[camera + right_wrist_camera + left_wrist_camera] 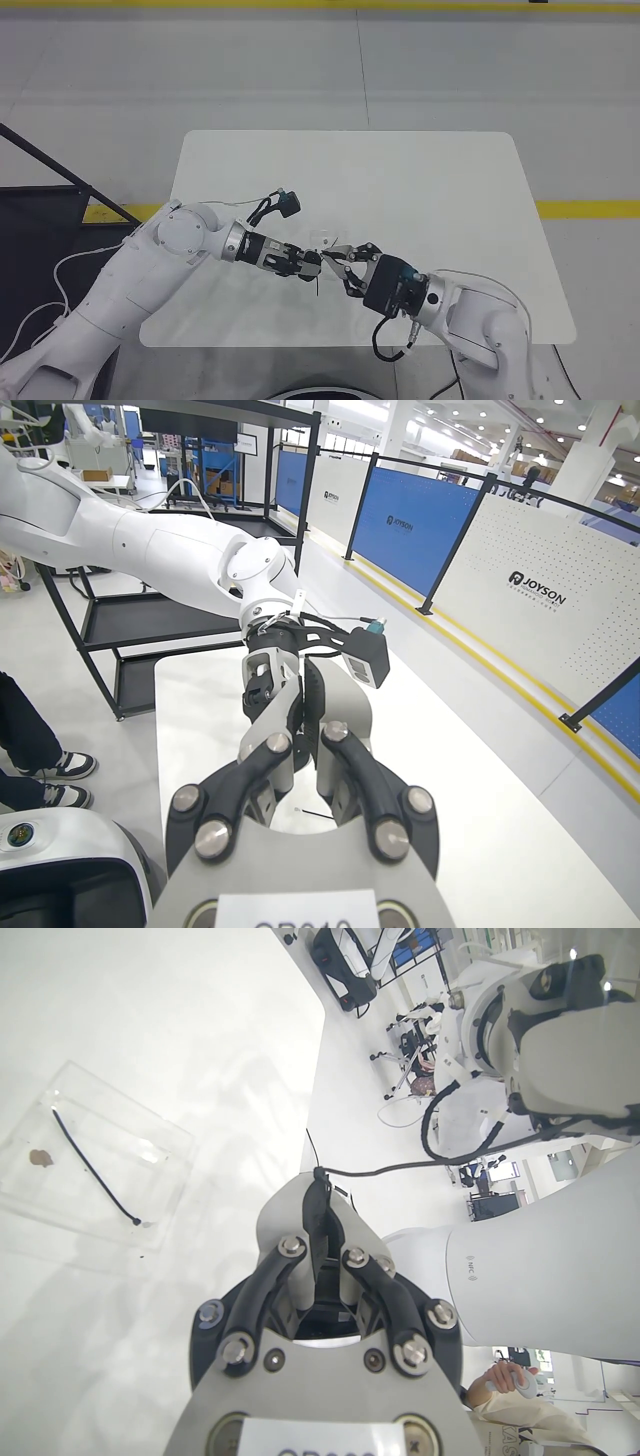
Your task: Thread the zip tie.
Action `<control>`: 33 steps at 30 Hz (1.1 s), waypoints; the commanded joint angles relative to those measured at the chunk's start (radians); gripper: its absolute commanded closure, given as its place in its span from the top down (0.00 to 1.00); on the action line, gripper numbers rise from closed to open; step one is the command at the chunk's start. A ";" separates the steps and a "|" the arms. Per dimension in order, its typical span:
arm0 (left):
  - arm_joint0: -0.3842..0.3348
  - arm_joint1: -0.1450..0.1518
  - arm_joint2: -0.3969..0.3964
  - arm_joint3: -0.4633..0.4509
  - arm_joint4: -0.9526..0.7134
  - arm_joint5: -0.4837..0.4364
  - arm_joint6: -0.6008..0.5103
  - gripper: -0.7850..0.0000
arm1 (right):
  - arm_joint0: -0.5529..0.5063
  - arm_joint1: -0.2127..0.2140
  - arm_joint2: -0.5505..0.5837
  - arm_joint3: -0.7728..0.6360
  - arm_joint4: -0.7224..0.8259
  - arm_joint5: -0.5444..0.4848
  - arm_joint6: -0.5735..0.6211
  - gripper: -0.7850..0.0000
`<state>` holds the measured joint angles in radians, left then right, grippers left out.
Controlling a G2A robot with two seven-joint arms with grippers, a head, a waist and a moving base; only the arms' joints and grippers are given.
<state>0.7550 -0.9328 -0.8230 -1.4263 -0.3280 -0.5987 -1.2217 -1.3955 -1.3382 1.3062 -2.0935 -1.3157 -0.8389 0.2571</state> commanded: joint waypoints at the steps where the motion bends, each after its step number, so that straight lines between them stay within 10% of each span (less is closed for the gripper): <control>1: 0.000 0.000 0.000 0.000 0.000 0.000 0.000 0.00 | 0.001 0.003 -0.002 0.000 0.002 0.000 0.000 0.00; 33: 0.000 0.000 0.000 0.000 0.000 0.000 0.000 0.00 | 0.018 0.044 -0.028 0.004 0.019 0.038 -0.005 0.00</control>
<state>0.7550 -0.9328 -0.8230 -1.4263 -0.3280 -0.5987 -1.2217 -1.3793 -1.2958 1.2794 -2.0905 -1.2963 -0.8031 0.2511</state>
